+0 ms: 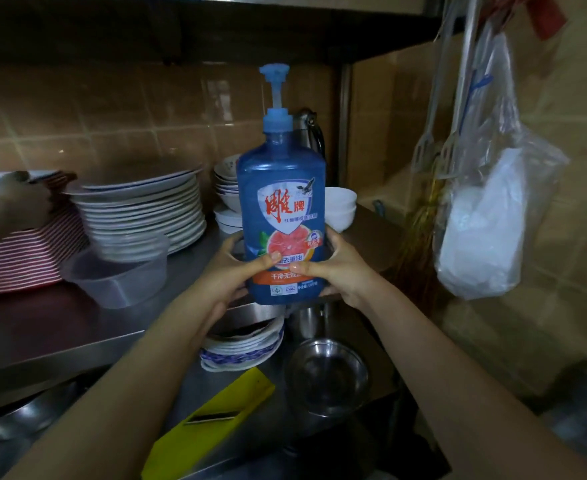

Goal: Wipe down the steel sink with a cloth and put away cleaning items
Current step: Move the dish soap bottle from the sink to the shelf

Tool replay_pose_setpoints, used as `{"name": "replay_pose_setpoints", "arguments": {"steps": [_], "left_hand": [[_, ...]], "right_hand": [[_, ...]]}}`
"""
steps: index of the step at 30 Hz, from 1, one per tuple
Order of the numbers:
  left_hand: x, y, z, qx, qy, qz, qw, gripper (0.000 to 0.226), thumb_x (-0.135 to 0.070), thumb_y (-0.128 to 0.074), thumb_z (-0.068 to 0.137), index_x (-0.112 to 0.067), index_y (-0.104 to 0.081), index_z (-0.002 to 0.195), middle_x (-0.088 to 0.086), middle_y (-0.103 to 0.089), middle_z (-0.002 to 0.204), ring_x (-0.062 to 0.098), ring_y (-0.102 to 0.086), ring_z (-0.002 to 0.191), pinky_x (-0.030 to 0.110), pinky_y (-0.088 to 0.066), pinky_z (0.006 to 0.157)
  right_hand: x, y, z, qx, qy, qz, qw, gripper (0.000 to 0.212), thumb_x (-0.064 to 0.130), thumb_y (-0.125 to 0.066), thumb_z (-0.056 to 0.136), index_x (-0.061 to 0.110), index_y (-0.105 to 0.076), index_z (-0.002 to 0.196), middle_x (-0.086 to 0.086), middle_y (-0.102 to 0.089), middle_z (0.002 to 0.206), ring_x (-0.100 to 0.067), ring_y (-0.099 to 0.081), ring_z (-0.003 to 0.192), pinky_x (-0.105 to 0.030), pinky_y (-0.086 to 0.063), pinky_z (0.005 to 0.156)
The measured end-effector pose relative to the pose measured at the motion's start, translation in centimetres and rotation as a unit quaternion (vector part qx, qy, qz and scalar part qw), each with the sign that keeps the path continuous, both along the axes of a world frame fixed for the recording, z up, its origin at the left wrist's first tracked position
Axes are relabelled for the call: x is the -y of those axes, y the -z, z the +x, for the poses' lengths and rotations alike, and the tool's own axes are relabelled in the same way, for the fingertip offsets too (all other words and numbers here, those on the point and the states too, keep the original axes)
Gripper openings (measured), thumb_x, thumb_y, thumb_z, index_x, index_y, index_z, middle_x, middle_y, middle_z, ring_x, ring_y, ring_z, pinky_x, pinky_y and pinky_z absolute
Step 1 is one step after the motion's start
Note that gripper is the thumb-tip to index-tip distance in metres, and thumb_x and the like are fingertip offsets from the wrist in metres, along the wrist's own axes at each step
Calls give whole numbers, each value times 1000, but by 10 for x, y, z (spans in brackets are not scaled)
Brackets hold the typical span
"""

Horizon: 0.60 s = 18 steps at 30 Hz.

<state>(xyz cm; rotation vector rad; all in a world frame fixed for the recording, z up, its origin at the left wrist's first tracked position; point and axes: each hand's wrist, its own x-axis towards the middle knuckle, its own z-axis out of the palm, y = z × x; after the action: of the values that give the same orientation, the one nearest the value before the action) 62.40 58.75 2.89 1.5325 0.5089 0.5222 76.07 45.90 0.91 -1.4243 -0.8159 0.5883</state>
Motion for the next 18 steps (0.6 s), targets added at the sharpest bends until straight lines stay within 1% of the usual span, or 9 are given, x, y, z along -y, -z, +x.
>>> {"name": "replay_pose_setpoints", "arguments": {"steps": [2, 4, 7, 10, 12, 13, 14, 16, 18], "left_hand": [[-18, 0, 2, -5, 0, 2, 1000, 84, -40, -77, 52, -33, -42, 127, -14, -62, 103, 12, -65, 87, 25, -47, 58], [-36, 1, 3, 0, -2, -3, 1000, 84, -40, -77, 50, -31, -43, 126, -16, -62, 102, 13, -64, 89, 26, -46, 61], [-58, 5, 3, 10, -7, 5, 1000, 84, -39, -78, 47, -31, -45, 123, -14, -62, 107, 16, -64, 92, 30, -50, 66], [-77, 13, 5, 7, -13, 11, 1000, 77, -35, -79, 57, -29, -44, 125, -7, -61, 119, 22, -64, 98, 43, -51, 85], [-85, 18, 5, 0, -14, 15, 1000, 81, -37, -79, 56, -28, -42, 127, -6, -60, 120, 24, -63, 100, 46, -49, 90], [-87, 20, 5, 0, -14, 13, 1000, 83, -38, -79, 54, -28, -41, 127, -7, -60, 118, 23, -63, 99, 45, -50, 88], [-89, 22, 5, 1, -15, 13, 1000, 82, -37, -79, 55, -27, -41, 127, -10, -61, 115, 21, -64, 97, 41, -52, 82], [-93, 25, 6, 3, -18, 15, 1000, 74, -33, -79, 60, -26, -42, 124, -16, -60, 105, 14, -64, 90, 31, -50, 68], [-96, 27, 7, 4, -23, 21, 1000, 68, -27, -79, 64, -25, -42, 121, -17, -59, 99, 10, -63, 84, 26, -48, 62]], "right_hand": [[-18, -3, 1, 2, -5, -2, 1000, 76, 19, -85, 65, 39, -44, 126, 19, -66, 103, -8, -65, 97, -45, -58, 71], [-35, -4, 1, -2, -9, -1, 1000, 73, 16, -83, 66, 38, -45, 125, 21, -68, 98, -6, -65, 92, -41, -58, 68], [-58, -3, 1, -4, -8, -8, 1000, 79, 12, -81, 68, 30, -41, 134, 14, -64, 107, -9, -63, 97, -45, -58, 73], [-74, 0, 0, 4, -9, -22, 1000, 81, 13, -81, 68, 29, -39, 135, 8, -60, 117, -11, -62, 100, -42, -58, 67], [-81, 3, 2, 8, -9, -31, 999, 82, 14, -82, 67, 29, -40, 135, 10, -61, 116, -11, -62, 100, -40, -58, 64], [-83, 4, 3, 6, -11, -35, 999, 82, 14, -83, 66, 29, -40, 135, 11, -61, 114, -11, -62, 101, -39, -58, 65], [-85, 5, 4, 4, -14, -39, 999, 82, 14, -83, 66, 29, -40, 134, 13, -62, 112, -11, -62, 102, -39, -58, 66], [-89, 8, 6, 4, -19, -44, 999, 80, 14, -83, 65, 32, -41, 130, 14, -62, 110, -10, -62, 101, -34, -57, 67], [-91, 13, 8, 13, -23, -45, 999, 74, 13, -84, 64, 36, -44, 122, 14, -61, 111, -7, -60, 103, -28, -55, 70]]}}
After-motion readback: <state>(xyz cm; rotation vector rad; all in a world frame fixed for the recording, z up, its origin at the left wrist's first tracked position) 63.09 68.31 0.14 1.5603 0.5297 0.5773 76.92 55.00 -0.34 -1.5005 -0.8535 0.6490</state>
